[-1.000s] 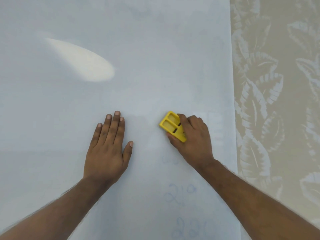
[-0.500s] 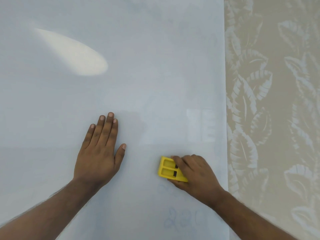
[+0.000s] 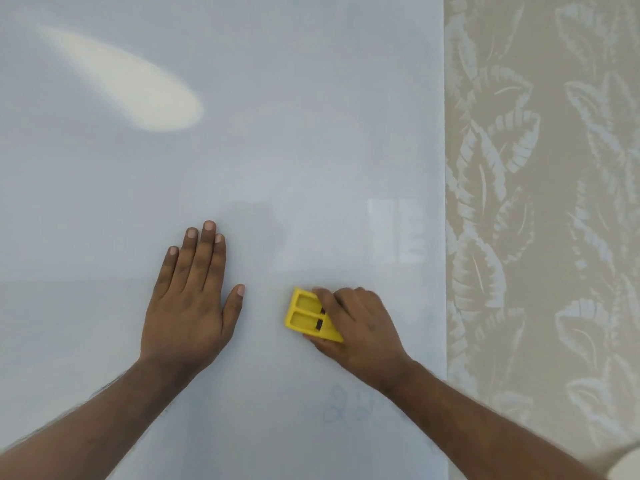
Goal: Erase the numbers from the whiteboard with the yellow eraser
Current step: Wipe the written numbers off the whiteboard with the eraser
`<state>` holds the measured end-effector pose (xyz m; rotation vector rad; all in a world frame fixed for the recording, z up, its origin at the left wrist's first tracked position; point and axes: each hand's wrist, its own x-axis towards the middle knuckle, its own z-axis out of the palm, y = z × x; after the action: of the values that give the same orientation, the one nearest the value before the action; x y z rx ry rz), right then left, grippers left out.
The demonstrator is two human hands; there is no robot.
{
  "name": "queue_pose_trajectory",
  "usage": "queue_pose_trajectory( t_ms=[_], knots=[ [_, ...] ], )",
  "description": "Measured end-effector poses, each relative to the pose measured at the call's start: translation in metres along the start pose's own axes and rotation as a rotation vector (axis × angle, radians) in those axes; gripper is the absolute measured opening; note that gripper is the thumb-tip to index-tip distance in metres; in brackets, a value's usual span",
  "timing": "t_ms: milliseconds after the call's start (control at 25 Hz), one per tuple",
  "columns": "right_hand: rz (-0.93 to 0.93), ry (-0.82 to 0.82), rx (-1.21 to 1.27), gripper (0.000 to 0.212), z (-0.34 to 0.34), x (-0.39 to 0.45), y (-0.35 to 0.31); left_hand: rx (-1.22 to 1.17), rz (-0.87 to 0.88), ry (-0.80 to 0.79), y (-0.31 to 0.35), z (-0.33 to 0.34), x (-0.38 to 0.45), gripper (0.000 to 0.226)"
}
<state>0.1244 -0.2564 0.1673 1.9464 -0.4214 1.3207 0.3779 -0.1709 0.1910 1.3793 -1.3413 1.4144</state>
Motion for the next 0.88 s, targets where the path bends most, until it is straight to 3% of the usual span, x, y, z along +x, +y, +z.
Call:
queue_pose_trajectory(
  t_ms=[240,560,720,880],
  knots=[
    [-0.107,-0.183,-0.036,0.050,-0.013,-0.056,0.017,0.007,0.033,-0.055,0.000,-0.002,-0.021,0.071],
    [0.259,-0.026,0.034,0.056,-0.013,-0.016,0.019,0.006,0.010,-0.050,0.006,0.001,-0.036,0.070],
    [0.137,-0.052,0.088,0.053,-0.003,-0.035,-0.008,-0.011,-0.004,-0.064,0.008,0.001,-0.040,0.070],
    [-0.070,-0.200,0.065,0.048,-0.003,-0.084,-0.015,-0.011,-0.002,-0.076,0.010,0.001,-0.050,0.071]
  ],
)
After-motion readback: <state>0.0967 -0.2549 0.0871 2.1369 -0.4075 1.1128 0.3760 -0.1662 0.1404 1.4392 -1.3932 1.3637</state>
